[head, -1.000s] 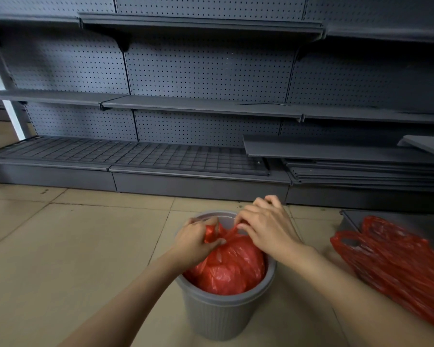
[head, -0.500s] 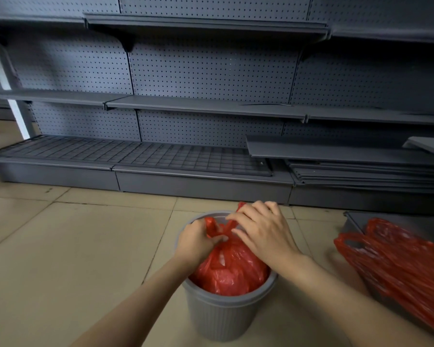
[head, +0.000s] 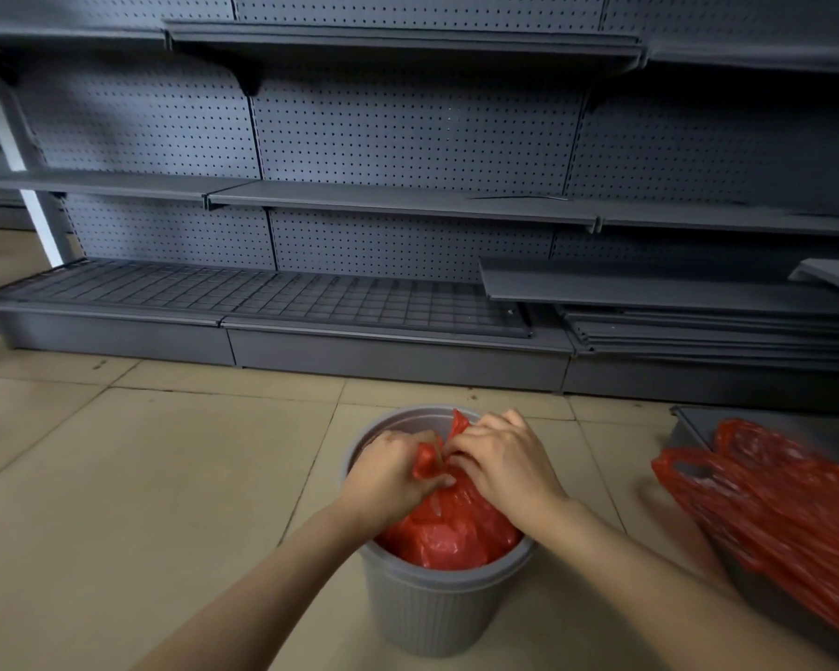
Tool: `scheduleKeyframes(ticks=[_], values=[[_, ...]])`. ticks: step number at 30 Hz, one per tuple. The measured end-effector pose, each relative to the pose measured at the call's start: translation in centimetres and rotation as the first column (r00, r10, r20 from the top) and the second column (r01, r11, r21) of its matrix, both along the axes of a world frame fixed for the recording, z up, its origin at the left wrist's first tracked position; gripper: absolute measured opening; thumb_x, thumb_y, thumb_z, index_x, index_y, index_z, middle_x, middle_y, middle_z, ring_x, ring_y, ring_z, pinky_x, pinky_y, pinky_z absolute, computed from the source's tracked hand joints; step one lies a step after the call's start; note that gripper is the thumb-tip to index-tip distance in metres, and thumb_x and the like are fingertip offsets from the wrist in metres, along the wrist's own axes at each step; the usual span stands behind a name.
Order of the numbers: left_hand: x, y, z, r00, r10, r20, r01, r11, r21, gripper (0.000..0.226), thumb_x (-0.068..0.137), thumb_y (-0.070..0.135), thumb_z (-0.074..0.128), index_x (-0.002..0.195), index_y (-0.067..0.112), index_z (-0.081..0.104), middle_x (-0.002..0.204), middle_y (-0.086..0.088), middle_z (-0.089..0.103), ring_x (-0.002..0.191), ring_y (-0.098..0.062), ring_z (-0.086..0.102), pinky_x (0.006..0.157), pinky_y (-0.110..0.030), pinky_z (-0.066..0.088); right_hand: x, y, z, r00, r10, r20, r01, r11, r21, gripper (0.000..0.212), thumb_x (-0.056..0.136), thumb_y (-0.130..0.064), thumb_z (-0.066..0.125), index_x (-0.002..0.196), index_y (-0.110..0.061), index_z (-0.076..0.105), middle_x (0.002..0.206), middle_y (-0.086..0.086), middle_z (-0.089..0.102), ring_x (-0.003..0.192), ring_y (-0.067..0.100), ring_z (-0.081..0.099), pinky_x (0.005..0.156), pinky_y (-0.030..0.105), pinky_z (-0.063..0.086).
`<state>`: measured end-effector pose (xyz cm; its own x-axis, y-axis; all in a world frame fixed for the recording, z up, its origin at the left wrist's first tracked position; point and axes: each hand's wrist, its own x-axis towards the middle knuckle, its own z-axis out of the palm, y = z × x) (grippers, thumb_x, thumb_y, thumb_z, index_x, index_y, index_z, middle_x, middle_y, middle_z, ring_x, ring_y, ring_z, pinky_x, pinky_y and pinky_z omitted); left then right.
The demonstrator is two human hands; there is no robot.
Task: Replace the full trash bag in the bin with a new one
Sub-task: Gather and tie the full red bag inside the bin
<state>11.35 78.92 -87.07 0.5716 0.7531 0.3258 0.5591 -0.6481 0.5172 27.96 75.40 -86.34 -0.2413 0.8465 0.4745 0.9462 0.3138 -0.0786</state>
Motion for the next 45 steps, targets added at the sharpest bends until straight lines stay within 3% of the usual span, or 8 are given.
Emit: scheduleKeyframes(ticks=[2, 5, 12, 22, 27, 32, 36, 45], values=[[-0.1, 0.0, 0.0, 0.986, -0.067, -0.151, 0.115, 0.934, 0.338, 0.020, 0.069, 0.020, 0.064, 0.089, 0.016, 0.063, 0.077, -0.002, 0.066, 0.080, -0.022, 0.062, 0.089, -0.033, 0.039, -0.3, 0.0, -0.3, 0.997, -0.026, -0.076, 0.022, 0.998, -0.054, 0.013, 0.073, -0.019, 0.070, 0.084, -0.025, 0.072, 0.078, -0.006, 0.072, 0.079, 0.020, 0.061, 0.078, 0.028, 0.032], [-0.5, -0.5, 0.0, 0.966, -0.115, -0.230, 0.215, 0.852, 0.477, 0.032, 0.066, 0.013, 0.044, 0.092, 0.012, 0.063, 0.072, 0.000, 0.064, 0.075, -0.021, 0.056, 0.088, -0.033, 0.037, -0.8, 0.0, -0.8, 0.988, -0.086, -0.129, 0.079, 0.995, -0.059, 0.013, 0.078, -0.024, 0.069, 0.089, -0.030, 0.072, 0.079, -0.004, 0.069, 0.083, 0.019, 0.058, 0.079, 0.027, 0.030], [-1.1, -0.2, -1.1, 0.983, -0.024, -0.181, 0.091, 0.925, 0.368, 0.030, 0.059, 0.011, 0.051, 0.087, 0.015, 0.059, 0.080, 0.001, 0.062, 0.084, -0.022, 0.052, 0.086, -0.034, 0.037, -1.3, 0.8, -2.3, 0.973, -0.114, -0.199, 0.097, 0.991, -0.094, 0.024, 0.083, -0.036, 0.056, 0.103, -0.036, 0.068, 0.083, -0.005, 0.067, 0.087, 0.020, 0.056, 0.079, 0.026, 0.030], [-1.7, 0.2, -1.0, 0.976, 0.051, -0.213, 0.055, 0.885, 0.463, 0.032, 0.073, 0.024, 0.045, 0.088, 0.014, 0.071, 0.075, -0.002, 0.061, 0.077, -0.023, 0.053, 0.081, -0.031, 0.040, -2.9, -0.5, -1.3, 0.994, -0.027, -0.107, 0.019, 0.997, -0.075, 0.045, 0.081, -0.033, 0.063, 0.125, -0.032, 0.053, 0.097, -0.005, 0.066, 0.100, 0.018, 0.053, 0.089, 0.028, 0.025], [-1.0, 0.1, -0.5, 0.965, 0.068, -0.254, 0.014, 0.952, 0.306, 0.040, 0.056, 0.015, 0.045, 0.086, 0.014, 0.072, 0.077, -0.001, 0.062, 0.076, -0.023, 0.059, 0.076, -0.025, 0.032, -3.1, -0.7, -1.3, 0.997, -0.067, -0.040, 0.066, 0.997, -0.027, 0.033, 0.078, -0.026, 0.061, 0.098, -0.032, 0.035, 0.083, -0.010, 0.061, 0.088, 0.018, 0.054, 0.081, 0.032, 0.033], [-0.7, -0.3, -0.6, 0.983, 0.010, -0.182, 0.026, 0.981, 0.194, 0.026, 0.069, 0.019, 0.037, 0.084, 0.016, 0.058, 0.074, -0.001, 0.065, 0.072, -0.024, 0.060, 0.072, -0.028, 0.035, -2.2, -1.3, -1.5, 0.997, -0.065, 0.052, 0.060, 0.995, 0.080, 0.036, 0.066, -0.021, 0.069, 0.078, -0.026, 0.036, 0.063, -0.010, 0.058, 0.072, 0.016, 0.053, 0.070, 0.031, 0.025], [-0.2, 0.2, -1.0, 0.981, 0.023, -0.195, 0.014, 0.983, 0.184, 0.023, 0.065, 0.013, 0.052, 0.080, 0.020, 0.068, 0.076, 0.001, 0.067, 0.076, -0.021, 0.060, 0.075, -0.022, 0.032, -1.4, -1.5, -1.5, 0.996, -0.046, 0.075, 0.038, 0.993, 0.110, 0.039, 0.061, -0.018, 0.073, 0.072, -0.026, 0.036, 0.059, -0.010, 0.056, 0.069, 0.017, 0.052, 0.068, 0.031, 0.026], [1.4, 0.3, -1.2, 0.935, 0.028, -0.353, 0.021, 0.991, 0.136, 0.036, 0.080, 0.024, 0.040, 0.104, 0.009, 0.062, 0.106, -0.009, 0.054, 0.103, -0.024, 0.044, 0.088, -0.030, 0.026, -0.1, -1.4, -2.2, 0.946, -0.021, 0.323, -0.044, 0.980, 0.193, 0.017, 0.065, -0.019, 0.073, 0.079, -0.018, 0.063, 0.070, -0.004, 0.063, 0.072, 0.021, 0.056, 0.071, 0.033, 0.029]])
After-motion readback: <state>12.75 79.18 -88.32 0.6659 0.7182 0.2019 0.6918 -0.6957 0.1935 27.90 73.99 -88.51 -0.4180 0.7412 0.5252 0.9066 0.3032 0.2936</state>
